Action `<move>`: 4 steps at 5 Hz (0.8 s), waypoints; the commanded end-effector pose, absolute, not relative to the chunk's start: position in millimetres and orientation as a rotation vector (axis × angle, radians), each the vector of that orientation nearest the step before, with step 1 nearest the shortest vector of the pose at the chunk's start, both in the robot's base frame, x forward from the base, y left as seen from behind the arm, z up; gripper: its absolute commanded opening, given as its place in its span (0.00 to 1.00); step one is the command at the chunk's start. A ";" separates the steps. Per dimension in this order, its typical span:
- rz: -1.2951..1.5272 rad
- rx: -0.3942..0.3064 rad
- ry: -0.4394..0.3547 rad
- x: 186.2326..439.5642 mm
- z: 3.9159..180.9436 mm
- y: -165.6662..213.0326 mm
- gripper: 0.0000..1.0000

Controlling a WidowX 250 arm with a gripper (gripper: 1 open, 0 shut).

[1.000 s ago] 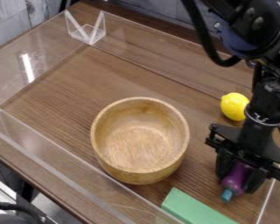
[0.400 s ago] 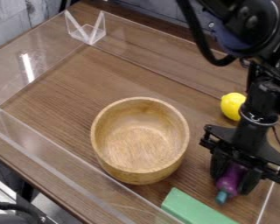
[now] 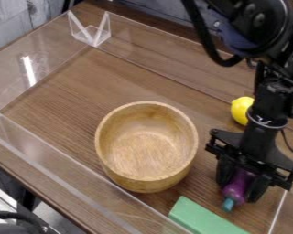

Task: Put the purple eggplant in the brown bowl

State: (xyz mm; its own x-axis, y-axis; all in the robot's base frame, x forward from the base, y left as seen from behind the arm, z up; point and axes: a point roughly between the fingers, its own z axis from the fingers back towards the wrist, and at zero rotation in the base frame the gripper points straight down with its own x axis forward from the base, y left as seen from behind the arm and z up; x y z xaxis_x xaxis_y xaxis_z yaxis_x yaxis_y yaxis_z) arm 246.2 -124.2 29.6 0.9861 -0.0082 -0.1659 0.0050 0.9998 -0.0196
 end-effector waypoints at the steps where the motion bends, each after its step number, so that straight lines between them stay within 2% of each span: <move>1: 0.000 -0.054 0.102 254.5 52.0 -123.8 0.00; 4: 0.008 -0.064 0.107 253.1 58.9 -120.2 0.00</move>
